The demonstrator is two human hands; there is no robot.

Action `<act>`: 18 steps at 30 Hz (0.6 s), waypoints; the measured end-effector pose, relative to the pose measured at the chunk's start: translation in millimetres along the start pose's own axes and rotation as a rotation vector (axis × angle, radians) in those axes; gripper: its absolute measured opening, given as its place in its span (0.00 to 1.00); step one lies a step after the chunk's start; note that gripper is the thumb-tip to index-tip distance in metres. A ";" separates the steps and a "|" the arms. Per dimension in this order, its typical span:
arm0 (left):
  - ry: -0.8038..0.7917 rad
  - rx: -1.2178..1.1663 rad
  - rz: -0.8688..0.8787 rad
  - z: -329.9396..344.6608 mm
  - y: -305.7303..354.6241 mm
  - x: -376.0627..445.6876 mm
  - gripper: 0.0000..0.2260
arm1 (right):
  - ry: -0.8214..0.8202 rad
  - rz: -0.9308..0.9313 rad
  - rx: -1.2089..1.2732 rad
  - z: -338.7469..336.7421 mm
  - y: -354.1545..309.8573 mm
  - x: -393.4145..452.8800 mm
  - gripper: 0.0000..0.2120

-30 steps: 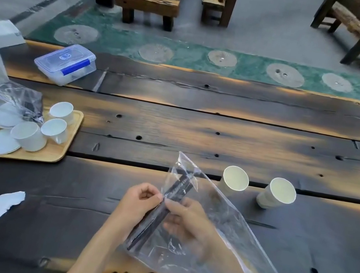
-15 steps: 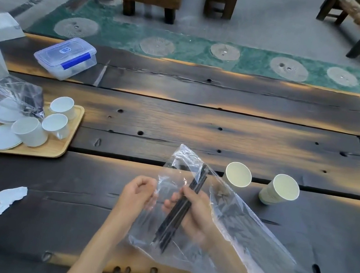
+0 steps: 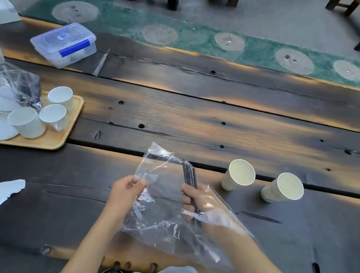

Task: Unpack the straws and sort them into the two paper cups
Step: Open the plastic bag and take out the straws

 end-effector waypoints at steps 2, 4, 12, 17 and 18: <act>0.022 -0.035 -0.025 -4.3 -8.4 2.2 0.12 | 0.008 0.002 -0.109 -0.9 -6.0 1.9 0.11; 0.040 -0.055 -0.032 -5.0 -13.8 4.0 0.13 | -0.011 0.034 -0.216 -0.3 -6.8 4.4 0.12; 0.086 0.045 -0.018 -16.2 -19.4 18.5 0.10 | 0.119 -0.003 -0.783 -5.3 -5.4 5.3 0.12; 0.124 0.079 -0.044 -17.8 -27.0 23.5 0.10 | 0.141 0.011 -1.052 -4.3 0.5 2.6 0.15; 0.131 0.083 -0.047 -16.3 -27.7 24.1 0.11 | 0.179 -0.001 -1.106 -4.9 2.9 2.4 0.15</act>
Point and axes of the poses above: each hand's wrist, its own x-axis towards the middle knuckle, its own z-axis out of the palm, y = z × x, the point moved 1 cm from there along x, towards the middle knuckle, and after that the axes turned 14 degrees about z, right-handed, at the moved point
